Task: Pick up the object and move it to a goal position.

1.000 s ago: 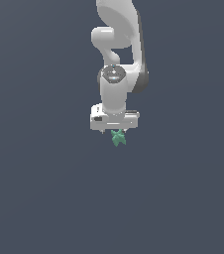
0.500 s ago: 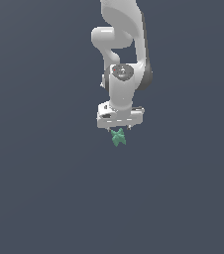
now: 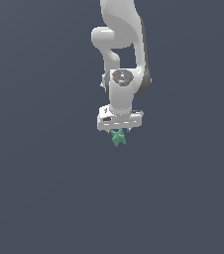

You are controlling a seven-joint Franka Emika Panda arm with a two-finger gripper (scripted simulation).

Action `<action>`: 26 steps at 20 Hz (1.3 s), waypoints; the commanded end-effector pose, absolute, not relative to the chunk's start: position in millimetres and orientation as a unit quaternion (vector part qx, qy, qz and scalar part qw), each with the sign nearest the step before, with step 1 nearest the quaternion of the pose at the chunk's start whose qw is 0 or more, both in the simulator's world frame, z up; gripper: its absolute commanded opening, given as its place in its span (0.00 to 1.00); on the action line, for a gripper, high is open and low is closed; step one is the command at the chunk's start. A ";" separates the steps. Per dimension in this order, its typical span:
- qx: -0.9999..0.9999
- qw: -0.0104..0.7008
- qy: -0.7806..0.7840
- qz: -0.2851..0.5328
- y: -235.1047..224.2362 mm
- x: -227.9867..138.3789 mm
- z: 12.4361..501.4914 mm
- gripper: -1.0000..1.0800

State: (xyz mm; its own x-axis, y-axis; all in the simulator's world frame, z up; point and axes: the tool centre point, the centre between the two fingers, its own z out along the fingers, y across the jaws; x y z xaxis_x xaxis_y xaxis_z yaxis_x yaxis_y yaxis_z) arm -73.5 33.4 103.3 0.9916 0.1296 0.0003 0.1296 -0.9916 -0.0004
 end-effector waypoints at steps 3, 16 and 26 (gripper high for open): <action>-0.998 0.000 -0.066 0.000 33.7 -74.7 82.1 0.96; -0.998 0.000 -0.066 0.000 33.9 -74.1 71.7 0.00; -0.997 0.003 -0.071 -0.018 39.1 -63.2 78.8 0.00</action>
